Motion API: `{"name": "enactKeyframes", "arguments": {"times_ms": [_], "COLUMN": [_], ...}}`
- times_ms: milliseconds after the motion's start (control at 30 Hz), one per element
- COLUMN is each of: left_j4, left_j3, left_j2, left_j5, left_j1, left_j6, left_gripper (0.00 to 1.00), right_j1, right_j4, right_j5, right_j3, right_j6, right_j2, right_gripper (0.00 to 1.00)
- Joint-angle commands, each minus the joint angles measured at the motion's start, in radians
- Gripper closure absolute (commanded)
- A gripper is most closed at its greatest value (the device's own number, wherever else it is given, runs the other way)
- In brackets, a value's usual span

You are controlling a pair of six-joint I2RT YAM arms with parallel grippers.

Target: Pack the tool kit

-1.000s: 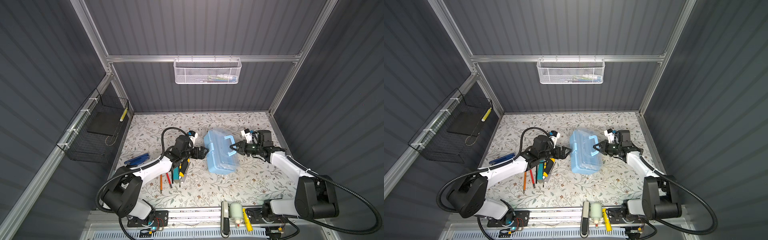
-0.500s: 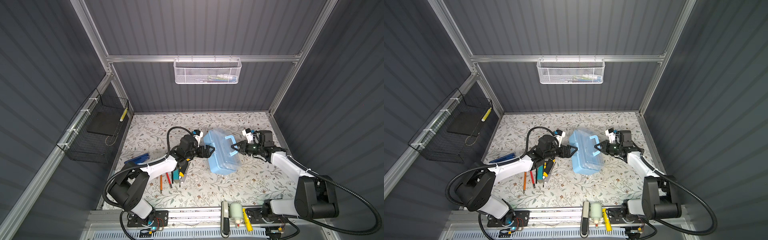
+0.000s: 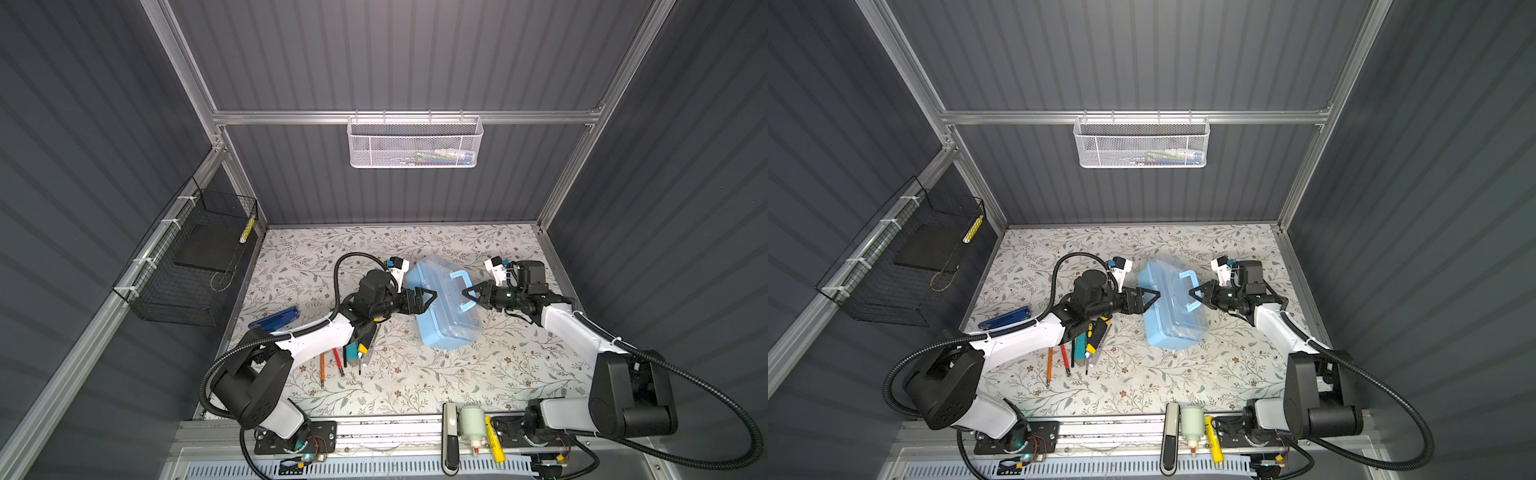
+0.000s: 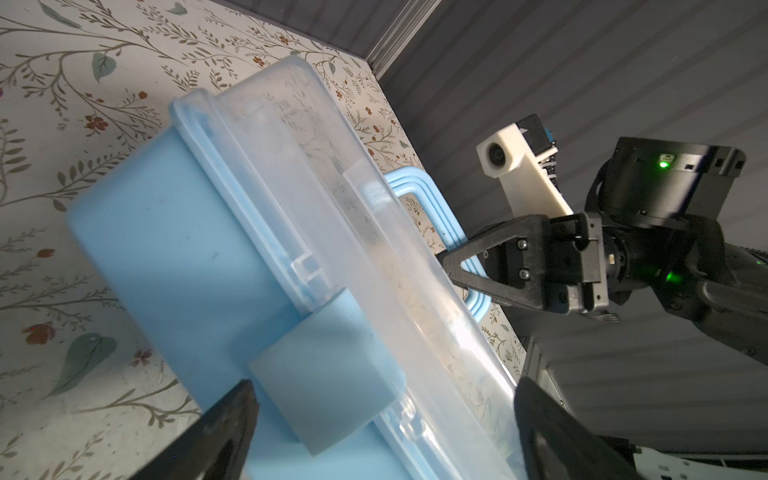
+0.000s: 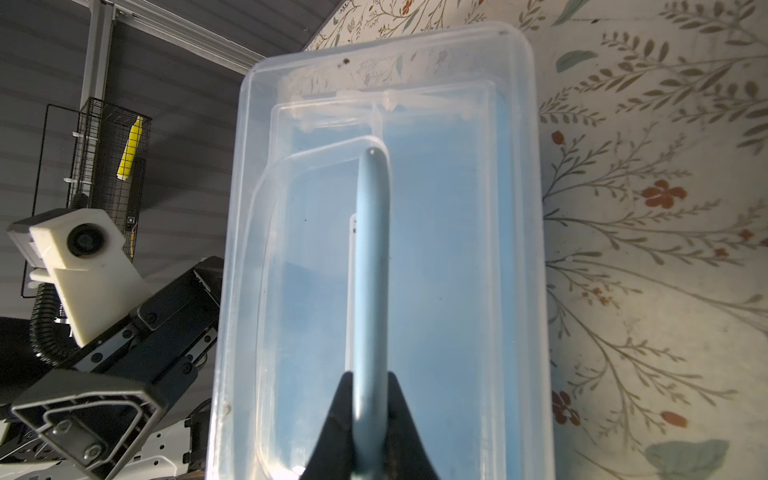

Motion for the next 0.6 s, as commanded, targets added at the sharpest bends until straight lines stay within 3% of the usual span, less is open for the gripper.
{"name": "enactKeyframes", "arguments": {"times_ms": [0,200,567], "left_j4": [0.065,0.067,0.112], "left_j3": [-0.034,-0.040,-0.070], "left_j2": [-0.016,-0.005,0.015], "left_j5": [0.041,0.045,0.061], "left_j1": [-0.008,-0.010,-0.010], "left_j6": [-0.021,-0.011,-0.033], "left_gripper": [0.02,0.02,0.01], "right_j1": [0.006,0.006,0.006], "right_j4": [0.057,0.141,0.124], "right_j5": [0.010,-0.033,-0.011], "right_j3": [-0.026,-0.045,-0.040], "right_j6": [-0.046,-0.007,-0.016], "right_j2": [0.030,0.079,0.082], "right_gripper": [1.00,1.00,1.00]}}
